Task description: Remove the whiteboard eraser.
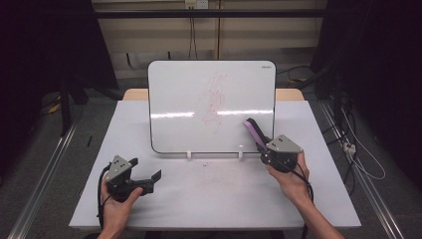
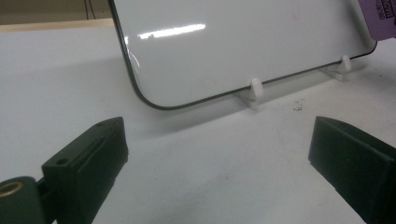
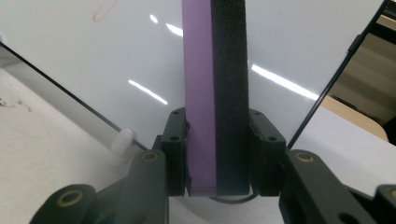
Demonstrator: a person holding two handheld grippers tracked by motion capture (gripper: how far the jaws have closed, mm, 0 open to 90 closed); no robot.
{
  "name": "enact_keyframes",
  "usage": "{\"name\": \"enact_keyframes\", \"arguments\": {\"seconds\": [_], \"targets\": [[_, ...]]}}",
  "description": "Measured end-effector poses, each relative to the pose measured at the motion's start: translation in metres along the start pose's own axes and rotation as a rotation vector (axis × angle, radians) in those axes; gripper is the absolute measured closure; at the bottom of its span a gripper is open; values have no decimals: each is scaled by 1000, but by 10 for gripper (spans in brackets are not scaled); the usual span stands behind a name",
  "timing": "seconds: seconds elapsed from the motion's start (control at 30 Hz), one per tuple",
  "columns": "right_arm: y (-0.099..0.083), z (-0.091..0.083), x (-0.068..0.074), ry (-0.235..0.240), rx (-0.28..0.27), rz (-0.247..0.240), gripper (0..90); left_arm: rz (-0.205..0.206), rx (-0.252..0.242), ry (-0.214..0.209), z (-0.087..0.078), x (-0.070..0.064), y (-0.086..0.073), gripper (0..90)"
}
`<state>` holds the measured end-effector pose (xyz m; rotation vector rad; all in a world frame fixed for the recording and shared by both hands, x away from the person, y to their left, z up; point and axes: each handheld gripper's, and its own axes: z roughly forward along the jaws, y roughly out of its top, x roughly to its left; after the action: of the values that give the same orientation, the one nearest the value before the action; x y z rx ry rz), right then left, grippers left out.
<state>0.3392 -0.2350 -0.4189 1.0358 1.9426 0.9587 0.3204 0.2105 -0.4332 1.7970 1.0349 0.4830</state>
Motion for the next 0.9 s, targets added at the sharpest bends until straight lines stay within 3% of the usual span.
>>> {"name": "enact_keyframes", "arguments": {"seconds": [0.17,0.37,0.47,0.7,0.9], "targets": [[-1,-2,1,31,-38,36,642,16,4,3,1,-1,1,42],[-1,-3,5,65,-64,67,643,-7,-13,-4,1,1,3,43],[-1,-4,8,77,-76,77,643,-8,1,-11,3,1,5,43],[0,-1,21,141,-92,109,643,41,-26,-1,8,-11,12,48],[6,4,32,181,-118,110,643,58,-34,-32,17,-21,19,50]]}}
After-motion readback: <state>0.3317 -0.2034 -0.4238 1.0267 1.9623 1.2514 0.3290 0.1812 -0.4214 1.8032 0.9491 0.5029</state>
